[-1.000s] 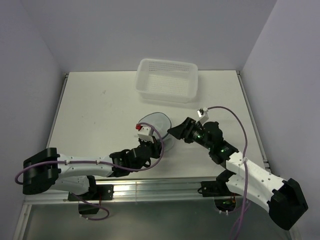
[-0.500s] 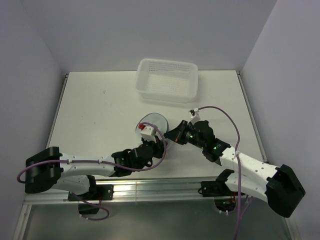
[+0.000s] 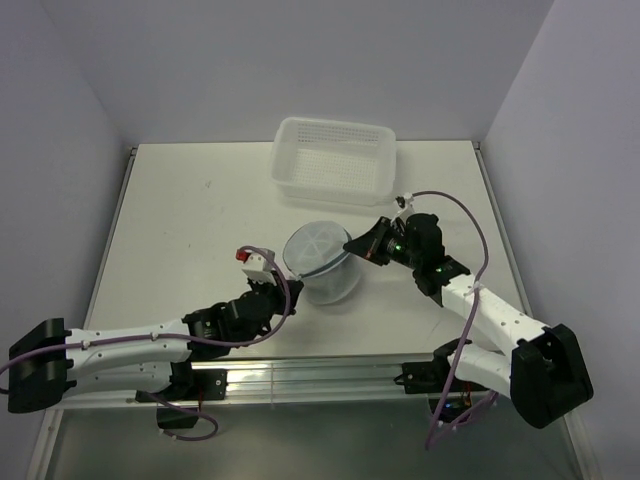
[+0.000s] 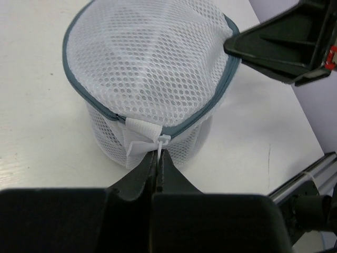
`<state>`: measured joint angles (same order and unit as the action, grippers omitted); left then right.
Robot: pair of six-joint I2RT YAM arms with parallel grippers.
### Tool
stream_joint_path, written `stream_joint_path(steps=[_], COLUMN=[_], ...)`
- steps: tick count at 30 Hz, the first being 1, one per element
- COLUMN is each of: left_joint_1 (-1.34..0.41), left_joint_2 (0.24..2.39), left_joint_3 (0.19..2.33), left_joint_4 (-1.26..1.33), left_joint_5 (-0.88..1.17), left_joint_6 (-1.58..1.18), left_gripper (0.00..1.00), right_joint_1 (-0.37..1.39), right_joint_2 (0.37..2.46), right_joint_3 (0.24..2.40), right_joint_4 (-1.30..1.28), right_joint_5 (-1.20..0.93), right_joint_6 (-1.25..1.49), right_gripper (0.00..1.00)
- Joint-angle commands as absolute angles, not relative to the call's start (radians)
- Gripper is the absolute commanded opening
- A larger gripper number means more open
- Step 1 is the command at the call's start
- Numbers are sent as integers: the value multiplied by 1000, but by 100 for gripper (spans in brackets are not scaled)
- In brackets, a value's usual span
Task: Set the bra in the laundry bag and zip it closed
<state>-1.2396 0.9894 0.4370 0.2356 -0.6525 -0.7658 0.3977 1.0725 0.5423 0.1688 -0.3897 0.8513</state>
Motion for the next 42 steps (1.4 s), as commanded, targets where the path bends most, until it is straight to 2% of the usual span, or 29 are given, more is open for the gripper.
stream_joint_path(steps=[1,5,15,21,22,26,28,29,30,32,33,34,36,42], left_joint_1=[-1206,-1190,-1190,-1190,-1190,-1190,-1190,-1190,-1190,-1190,-1190,-1190,-1190,-1190], left_joint_2=[947,940,930,928,905,835,796,782,772,736,715,706,672,554], left_joint_3=[414,446,474,505,505,523,554,567,592,617,639,650,684,726], left_joint_4=[39,-112,51,11,5,-52,-101,-116,-142,-170,-195,-210,-259,-362], left_joint_5=[-767,-837,-785,-805,-810,-813,-818,-822,-827,-844,-847,-854,-876,-920], left_joint_6=[-805,-865,-750,-748,-752,-764,-770,-767,-761,-756,-749,-747,-746,-750], left_gripper=[0,0,0,25,39,64,79,80,81,80,90,91,99,99], right_joint_1=[302,279,285,314,318,331,334,334,334,334,334,334,334,334], right_joint_2=[1098,1115,1147,1123,1123,1114,1085,1068,1052,1008,994,959,918,712], right_joint_3=[607,609,537,499,483,465,459,459,460,479,500,508,528,564], right_joint_4=[198,201,259,261,279,279,258,249,235,178,128,105,45,-107], right_joint_5=[-298,-301,-350,-333,-339,-341,-330,-322,-302,-282,-255,-242,-216,-115], right_joint_6=[779,772,788,792,799,801,795,790,775,758,738,727,698,641], right_gripper=[0,0,0,0,0,1,9,14,31,56,85,96,100,100])
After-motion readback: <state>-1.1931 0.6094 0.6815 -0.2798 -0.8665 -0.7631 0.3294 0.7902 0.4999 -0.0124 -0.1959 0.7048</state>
